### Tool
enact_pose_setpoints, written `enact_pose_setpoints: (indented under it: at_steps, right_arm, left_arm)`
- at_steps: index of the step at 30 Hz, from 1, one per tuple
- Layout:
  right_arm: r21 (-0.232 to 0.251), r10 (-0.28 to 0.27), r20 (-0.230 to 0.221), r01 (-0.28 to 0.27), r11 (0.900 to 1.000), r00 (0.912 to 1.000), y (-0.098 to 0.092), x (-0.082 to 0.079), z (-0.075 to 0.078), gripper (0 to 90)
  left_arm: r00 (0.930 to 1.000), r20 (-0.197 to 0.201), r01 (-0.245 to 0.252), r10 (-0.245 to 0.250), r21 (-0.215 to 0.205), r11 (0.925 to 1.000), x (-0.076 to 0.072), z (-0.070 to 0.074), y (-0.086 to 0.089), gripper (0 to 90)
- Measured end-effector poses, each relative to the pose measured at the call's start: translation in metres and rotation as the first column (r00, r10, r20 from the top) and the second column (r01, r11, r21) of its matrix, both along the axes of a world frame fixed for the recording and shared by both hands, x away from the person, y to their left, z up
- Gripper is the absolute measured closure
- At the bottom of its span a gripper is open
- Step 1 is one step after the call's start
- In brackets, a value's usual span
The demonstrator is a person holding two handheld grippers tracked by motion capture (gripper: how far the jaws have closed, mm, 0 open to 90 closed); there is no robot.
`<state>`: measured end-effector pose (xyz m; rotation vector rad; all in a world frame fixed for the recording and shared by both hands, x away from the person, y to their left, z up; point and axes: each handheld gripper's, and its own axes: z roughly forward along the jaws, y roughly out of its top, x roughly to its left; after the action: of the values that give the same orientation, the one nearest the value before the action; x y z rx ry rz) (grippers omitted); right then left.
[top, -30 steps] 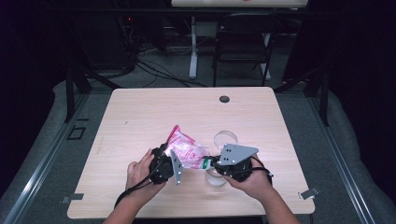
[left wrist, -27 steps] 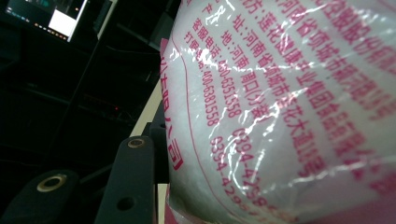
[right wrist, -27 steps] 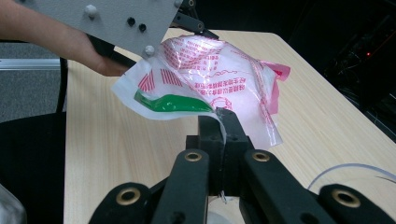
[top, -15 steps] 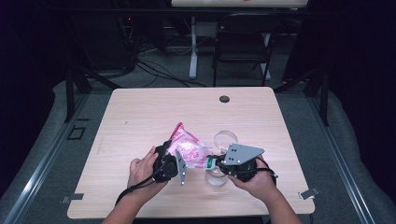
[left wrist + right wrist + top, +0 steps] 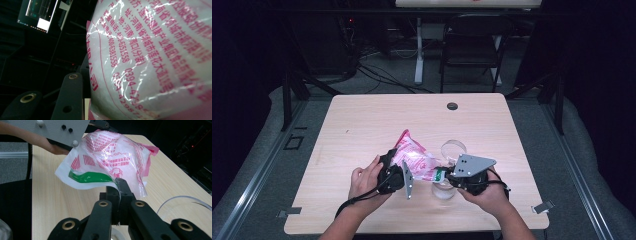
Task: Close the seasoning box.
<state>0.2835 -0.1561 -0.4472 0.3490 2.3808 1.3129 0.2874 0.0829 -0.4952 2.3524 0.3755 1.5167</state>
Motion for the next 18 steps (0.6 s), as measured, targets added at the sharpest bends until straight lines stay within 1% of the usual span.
enact_pose_setpoints:
  at_steps: [7, 14, 18]
  right_arm:
    - [0.004, -0.004, 0.003, 0.004, 1.000, 1.0000, -0.0015, -0.0004, 0.0000, 90.0]
    - [0.007, -0.009, 0.001, 0.009, 1.000, 1.0000, -0.0031, -0.0007, -0.0005, 90.0]
    - [0.007, -0.009, -0.001, 0.009, 1.000, 1.0000, -0.0034, -0.0007, -0.0008, 90.0]
  left_arm:
    - [0.9997, 0.022, 0.005, -0.006, 0.020, 0.9998, -0.0001, 0.0024, -0.0015, 59.7]
    - [0.9995, 0.032, 0.006, -0.007, 0.028, 0.9996, -0.0003, 0.0035, -0.0027, 59.7]
    - [0.9991, 0.041, 0.011, -0.012, 0.041, 0.9991, -0.0002, 0.0047, -0.0030, 59.8]
